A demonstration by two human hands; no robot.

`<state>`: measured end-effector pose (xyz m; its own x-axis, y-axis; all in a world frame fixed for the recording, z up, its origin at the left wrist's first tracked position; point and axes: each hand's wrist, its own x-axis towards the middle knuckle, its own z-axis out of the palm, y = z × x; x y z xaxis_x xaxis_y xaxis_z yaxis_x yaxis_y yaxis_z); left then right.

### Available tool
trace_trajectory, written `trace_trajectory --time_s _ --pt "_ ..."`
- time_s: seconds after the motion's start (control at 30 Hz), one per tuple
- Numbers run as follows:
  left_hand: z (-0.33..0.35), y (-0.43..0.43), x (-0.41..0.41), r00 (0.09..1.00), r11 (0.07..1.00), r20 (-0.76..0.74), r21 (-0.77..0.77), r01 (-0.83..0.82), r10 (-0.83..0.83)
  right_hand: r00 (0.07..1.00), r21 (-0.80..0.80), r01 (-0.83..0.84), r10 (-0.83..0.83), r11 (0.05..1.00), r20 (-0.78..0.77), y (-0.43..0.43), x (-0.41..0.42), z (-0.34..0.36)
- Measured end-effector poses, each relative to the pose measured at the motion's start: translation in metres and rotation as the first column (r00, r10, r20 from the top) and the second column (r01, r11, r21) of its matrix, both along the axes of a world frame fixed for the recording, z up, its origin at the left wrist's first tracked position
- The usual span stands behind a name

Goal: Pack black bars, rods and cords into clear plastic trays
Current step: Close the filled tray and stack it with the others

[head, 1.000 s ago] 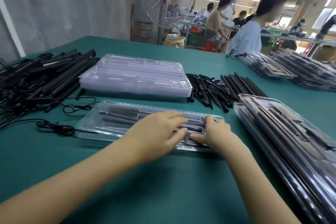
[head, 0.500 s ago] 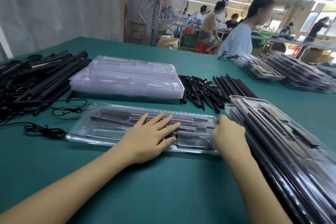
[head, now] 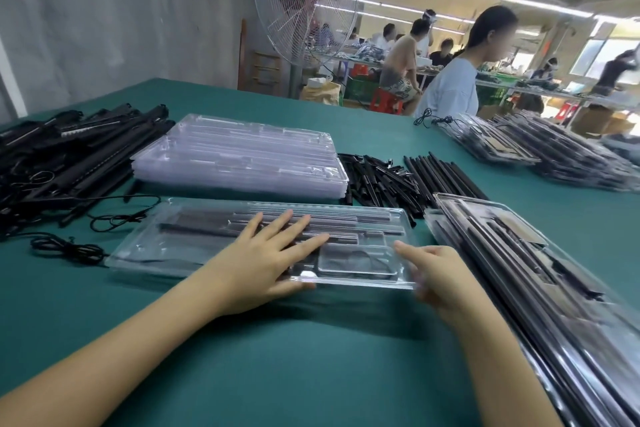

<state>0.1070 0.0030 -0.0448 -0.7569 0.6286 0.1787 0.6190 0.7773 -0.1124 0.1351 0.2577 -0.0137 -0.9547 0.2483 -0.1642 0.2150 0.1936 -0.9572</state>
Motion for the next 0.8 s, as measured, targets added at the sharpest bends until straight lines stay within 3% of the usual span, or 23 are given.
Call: trace_trajectory --time_s 0.07,0.23,0.33,0.47,0.53,0.73,0.8 --pt "0.004 -0.011 -0.001 1.000 1.000 0.029 -0.014 -0.003 0.004 0.992 -0.167 -0.082 0.096 0.983 0.079 -0.005 0.002 0.001" --pt "0.002 -0.014 0.000 0.998 0.993 0.060 -0.120 -0.010 0.018 0.893 -0.116 -0.334 0.354 0.935 0.280 0.001 0.005 0.001" --pt "0.000 -0.015 0.000 0.997 0.990 0.072 -0.144 0.000 0.010 0.835 -0.189 -0.417 0.457 0.889 0.308 0.004 0.007 0.002" --pt "0.002 -0.020 -0.003 0.996 0.993 0.086 -0.118 0.009 0.002 0.867 -0.397 -0.327 0.440 0.857 0.235 0.002 0.004 -0.001" --pt "0.004 -0.021 -0.004 0.995 0.993 0.098 -0.113 0.009 0.002 0.877 -0.429 -0.304 0.426 0.851 0.223 0.001 0.003 0.001" --pt "0.003 -0.021 -0.004 0.994 0.988 0.083 -0.143 -0.053 0.066 0.964 -0.232 -0.160 0.203 0.959 0.170 -0.013 -0.004 -0.007" --pt "0.003 -0.021 -0.004 0.993 0.984 0.071 -0.158 -0.077 0.089 0.979 -0.236 -0.114 0.150 0.965 0.140 -0.017 -0.007 -0.010"
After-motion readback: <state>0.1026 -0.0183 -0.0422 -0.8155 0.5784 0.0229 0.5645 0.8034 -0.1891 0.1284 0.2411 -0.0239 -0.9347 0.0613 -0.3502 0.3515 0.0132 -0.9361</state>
